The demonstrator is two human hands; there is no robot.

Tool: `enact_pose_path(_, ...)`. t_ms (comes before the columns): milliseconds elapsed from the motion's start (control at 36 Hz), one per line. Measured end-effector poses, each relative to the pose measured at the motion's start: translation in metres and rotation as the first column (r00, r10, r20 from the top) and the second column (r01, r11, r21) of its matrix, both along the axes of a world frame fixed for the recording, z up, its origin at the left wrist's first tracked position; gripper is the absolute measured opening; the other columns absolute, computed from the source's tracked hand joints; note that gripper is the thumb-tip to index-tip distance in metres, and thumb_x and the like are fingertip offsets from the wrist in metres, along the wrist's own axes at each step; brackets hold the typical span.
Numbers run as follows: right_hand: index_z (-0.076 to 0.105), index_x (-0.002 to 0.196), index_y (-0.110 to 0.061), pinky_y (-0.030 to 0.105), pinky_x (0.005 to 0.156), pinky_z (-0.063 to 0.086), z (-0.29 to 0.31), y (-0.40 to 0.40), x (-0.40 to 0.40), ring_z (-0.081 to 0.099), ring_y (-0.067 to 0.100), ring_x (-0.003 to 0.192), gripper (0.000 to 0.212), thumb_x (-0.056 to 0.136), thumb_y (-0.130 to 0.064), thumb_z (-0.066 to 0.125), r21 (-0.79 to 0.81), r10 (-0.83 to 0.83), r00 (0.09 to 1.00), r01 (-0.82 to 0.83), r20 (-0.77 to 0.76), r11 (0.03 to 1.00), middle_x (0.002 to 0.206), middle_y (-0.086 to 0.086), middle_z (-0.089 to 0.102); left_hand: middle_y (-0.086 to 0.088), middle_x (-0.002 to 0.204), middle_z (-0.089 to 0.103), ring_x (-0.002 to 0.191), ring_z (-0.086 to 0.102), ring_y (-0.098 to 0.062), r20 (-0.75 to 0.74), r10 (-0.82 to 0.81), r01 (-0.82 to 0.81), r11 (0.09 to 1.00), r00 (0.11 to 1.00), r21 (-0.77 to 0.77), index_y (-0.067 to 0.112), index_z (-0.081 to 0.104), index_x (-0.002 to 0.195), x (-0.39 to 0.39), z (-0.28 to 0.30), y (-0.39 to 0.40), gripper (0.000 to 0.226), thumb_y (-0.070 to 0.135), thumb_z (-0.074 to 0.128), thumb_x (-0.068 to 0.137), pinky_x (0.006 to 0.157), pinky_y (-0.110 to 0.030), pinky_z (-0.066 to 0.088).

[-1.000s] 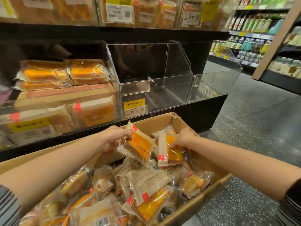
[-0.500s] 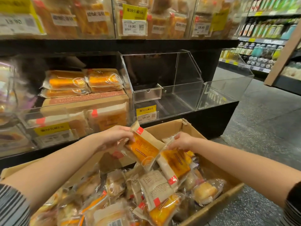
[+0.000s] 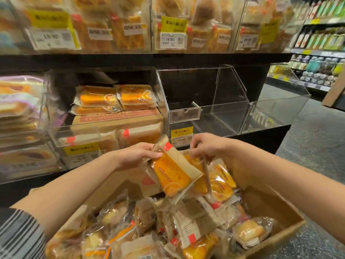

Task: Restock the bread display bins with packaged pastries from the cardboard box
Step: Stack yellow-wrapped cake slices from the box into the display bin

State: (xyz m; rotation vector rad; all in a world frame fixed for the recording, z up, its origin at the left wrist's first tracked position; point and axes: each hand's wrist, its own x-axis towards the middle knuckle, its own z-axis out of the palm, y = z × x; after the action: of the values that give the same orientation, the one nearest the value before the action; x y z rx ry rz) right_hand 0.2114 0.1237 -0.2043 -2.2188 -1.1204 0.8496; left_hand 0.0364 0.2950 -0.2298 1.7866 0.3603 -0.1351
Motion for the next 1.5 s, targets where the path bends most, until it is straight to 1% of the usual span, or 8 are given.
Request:
enact_pose_path(333, 0.056, 0.126, -0.025, 0.032, 0.07, 0.06, 0.075, 0.036, -0.044, 0.068, 0.02, 0.094, 0.037, 0.091, -0.03, 0.064, 0.514, 0.031, 0.996, 0.015, -0.081, 0.858, 0.107, 0.005, 0.065, 0.002, 0.082, 0.071, 0.081, 0.069, -0.012, 0.298, 0.398, -0.325, 0.907, 0.867, -0.266, 0.016, 0.06, 0.098, -0.013, 0.054, 0.016, 0.014, 0.023, 0.047, 0.097, 0.076, -0.031, 0.052)
enact_pose_path(583, 0.065, 0.115, -0.015, 0.03, 0.067, 0.06, 0.095, 0.078, -0.057, 0.068, 0.02, 0.085, 0.025, 0.092, -0.012, 0.058, 0.714, -0.135, 0.922, 0.367, -0.362, 0.596, 0.102, 0.009, 0.065, -0.002, 0.096, 0.069, 0.078, 0.067, -0.013, 0.306, 0.822, -0.57, 0.557, 0.48, -0.604, 0.017, 0.056, 0.112, -0.038, 0.088, 0.066, 0.026, 0.025, 0.033, 0.104, 0.06, -0.027, 0.052)
enact_pose_path(750, 0.063, 0.117, -0.019, 0.039, 0.084, 0.057, 0.08, 0.111, -0.062, 0.065, 0.015, 0.091, 0.023, 0.096, -0.023, 0.055, 0.717, -0.253, 0.941, 0.335, -0.223, 0.611, 0.099, -0.003, 0.062, -0.005, 0.096, 0.062, 0.08, 0.061, -0.019, 0.211, 0.95, -0.814, 0.307, 0.231, -0.493, 0.017, 0.05, 0.121, -0.055, 0.089, 0.107, 0.021, 0.019, 0.039, 0.103, 0.071, -0.04, 0.05)
enact_pose_path(833, 0.064, 0.112, -0.015, 0.031, 0.081, 0.048, 0.067, 0.122, -0.068, 0.058, 0.017, 0.094, 0.022, 0.098, -0.026, 0.05, 0.569, -0.312, 0.926, 0.142, 0.214, 0.81, 0.104, 0.002, 0.061, -0.011, 0.109, 0.064, 0.093, 0.064, -0.025, 0.197, 0.946, -0.881, 0.313, 0.257, -0.355, 0.011, 0.053, 0.121, -0.061, 0.086, 0.122, 0.024, 0.019, 0.042, 0.101, 0.077, -0.043, 0.054)
enact_pose_path(972, 0.061, 0.109, -0.011, 0.041, 0.106, 0.032, 0.057, 0.126, -0.1, 0.037, 0.03, 0.121, 0.02, 0.094, -0.022, 0.056, 0.282, -0.239, 0.3, -0.108, 0.923, 0.953, 0.126, 0.013, 0.046, -0.014, 0.108, 0.062, 0.1, 0.061, -0.029, 0.225, 0.939, -0.957, 0.282, 0.261, -0.069, 0.007, 0.052, 0.118, -0.058, 0.083, 0.126, 0.024, 0.017, 0.041, 0.099, 0.093, -0.046, 0.051)
enact_pose_path(1139, 0.049, 0.135, -0.021, 0.048, 0.109, 0.031, 0.043, 0.132, -0.115, 0.04, 0.03, 0.129, 0.064, 0.097, -0.059, 0.015, 0.054, 0.096, 0.674, -0.198, 0.732, 0.979, 0.138, 0.011, 0.048, -0.015, 0.111, 0.061, 0.098, 0.061, -0.028, 0.179, 0.932, -0.949, 0.315, 0.314, 0.027, 0.005, 0.05, 0.127, -0.057, 0.081, 0.136, 0.032, 0.009, 0.042, 0.096, 0.089, -0.044, 0.053)
enact_pose_path(1306, 0.056, 0.121, -0.022, 0.042, 0.092, 0.045, 0.038, 0.137, -0.099, 0.052, 0.027, 0.114, 0.07, 0.091, -0.071, 0.014, -0.007, 0.103, 0.663, -0.145, 0.742, 0.989, 0.121, 0.008, 0.059, -0.019, 0.144, 0.038, 0.122, 0.049, -0.034, 0.167, 0.909, -0.918, 0.352, 0.382, 0.181, 0.014, 0.006, 0.152, -0.049, 0.083, 0.128, 0.068, 0.006, 0.044, 0.096, 0.098, -0.043, 0.046)
enact_pose_path(1500, 0.062, 0.107, -0.019, 0.037, 0.083, 0.047, 0.038, 0.138, -0.102, 0.056, 0.023, 0.099, 0.074, 0.091, -0.07, 0.01, 0.011, 0.053, 0.593, -0.104, 0.803, 0.994, 0.106, 0.005, 0.061, -0.017, 0.154, 0.013, 0.14, 0.017, -0.037, 0.348, 0.789, -0.755, 0.211, 0.507, 0.621, 0.014, 0.016, 0.15, -0.047, 0.077, 0.094, 0.059, 0.026, 0.044, 0.099, 0.112, -0.047, 0.023)
